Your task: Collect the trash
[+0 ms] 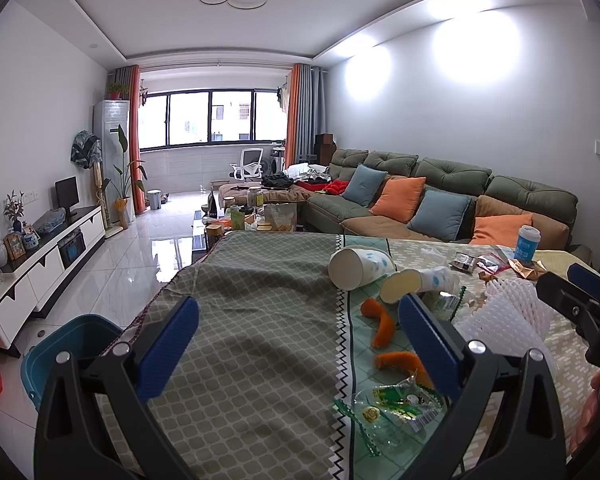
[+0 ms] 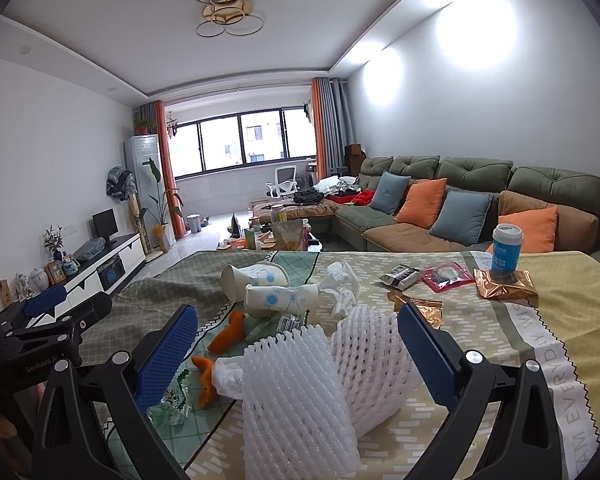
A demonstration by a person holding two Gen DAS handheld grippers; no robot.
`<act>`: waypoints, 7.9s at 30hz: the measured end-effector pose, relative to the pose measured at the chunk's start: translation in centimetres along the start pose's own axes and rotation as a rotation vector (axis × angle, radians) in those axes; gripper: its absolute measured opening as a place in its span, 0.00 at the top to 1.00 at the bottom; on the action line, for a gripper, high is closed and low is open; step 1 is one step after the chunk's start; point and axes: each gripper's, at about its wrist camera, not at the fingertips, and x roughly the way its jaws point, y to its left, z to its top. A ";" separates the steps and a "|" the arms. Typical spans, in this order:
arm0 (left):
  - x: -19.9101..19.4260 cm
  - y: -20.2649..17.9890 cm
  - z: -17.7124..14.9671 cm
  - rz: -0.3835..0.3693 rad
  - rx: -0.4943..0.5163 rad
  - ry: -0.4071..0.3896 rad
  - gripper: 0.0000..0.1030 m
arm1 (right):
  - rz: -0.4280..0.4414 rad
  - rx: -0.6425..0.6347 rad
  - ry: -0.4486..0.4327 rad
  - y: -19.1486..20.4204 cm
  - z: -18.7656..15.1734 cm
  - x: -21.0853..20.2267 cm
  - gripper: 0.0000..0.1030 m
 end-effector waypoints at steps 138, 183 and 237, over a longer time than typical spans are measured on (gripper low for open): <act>2.5 28.6 -4.9 0.298 -0.333 0.421 0.73 | 0.712 -0.174 0.715 36.8 -0.9 21.8 0.51; 1.1 20.9 -1.6 0.149 -0.185 0.279 0.40 | 0.667 0.049 0.498 16.0 1.8 12.2 0.38; 3.7 3.4 -1.1 -0.406 0.085 0.333 0.38 | 0.275 0.072 0.307 2.2 2.4 5.0 0.38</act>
